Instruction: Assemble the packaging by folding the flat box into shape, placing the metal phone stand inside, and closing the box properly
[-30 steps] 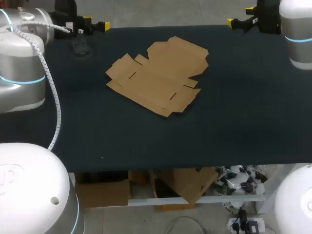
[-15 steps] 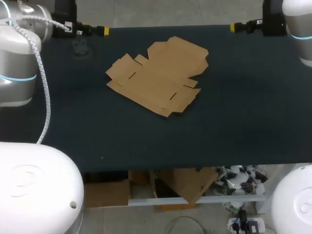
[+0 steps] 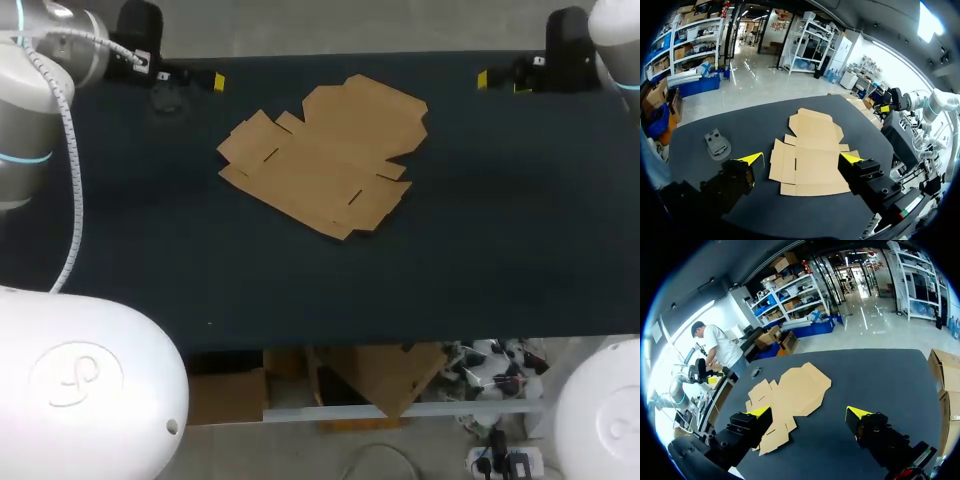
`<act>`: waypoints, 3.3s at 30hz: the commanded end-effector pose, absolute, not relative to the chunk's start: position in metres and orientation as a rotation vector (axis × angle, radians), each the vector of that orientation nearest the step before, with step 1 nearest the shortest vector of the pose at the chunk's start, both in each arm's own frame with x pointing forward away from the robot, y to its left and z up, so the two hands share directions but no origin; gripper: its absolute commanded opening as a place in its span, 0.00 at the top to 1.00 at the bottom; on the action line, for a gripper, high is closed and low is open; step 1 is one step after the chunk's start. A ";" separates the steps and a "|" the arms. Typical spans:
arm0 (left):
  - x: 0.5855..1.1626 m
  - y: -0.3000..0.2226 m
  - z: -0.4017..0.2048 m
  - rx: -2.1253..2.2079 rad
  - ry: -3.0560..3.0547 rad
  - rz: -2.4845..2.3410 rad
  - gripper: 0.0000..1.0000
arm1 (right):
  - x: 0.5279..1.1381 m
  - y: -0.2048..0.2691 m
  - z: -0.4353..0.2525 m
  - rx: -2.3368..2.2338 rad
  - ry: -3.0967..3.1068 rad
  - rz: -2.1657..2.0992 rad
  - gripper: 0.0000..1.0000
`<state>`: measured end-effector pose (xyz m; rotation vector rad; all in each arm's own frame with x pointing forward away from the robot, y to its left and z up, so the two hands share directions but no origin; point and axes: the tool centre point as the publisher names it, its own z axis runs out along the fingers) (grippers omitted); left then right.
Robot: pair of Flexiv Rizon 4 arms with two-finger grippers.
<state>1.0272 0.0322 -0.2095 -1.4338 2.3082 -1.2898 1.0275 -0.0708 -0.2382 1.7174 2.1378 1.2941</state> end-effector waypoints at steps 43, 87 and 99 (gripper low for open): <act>1.035 0.026 -0.249 -1.658 2.526 -1.058 0.00 | 1.002 -0.063 -0.281 2.250 2.103 1.081 0.00; 1.024 0.043 -0.267 -1.660 2.598 -1.051 0.00 | 0.942 -0.020 -0.306 2.659 1.937 1.080 0.00; 0.998 0.047 -0.271 -1.790 2.526 -1.051 0.00 | 0.924 0.019 -0.328 2.742 1.991 0.981 0.00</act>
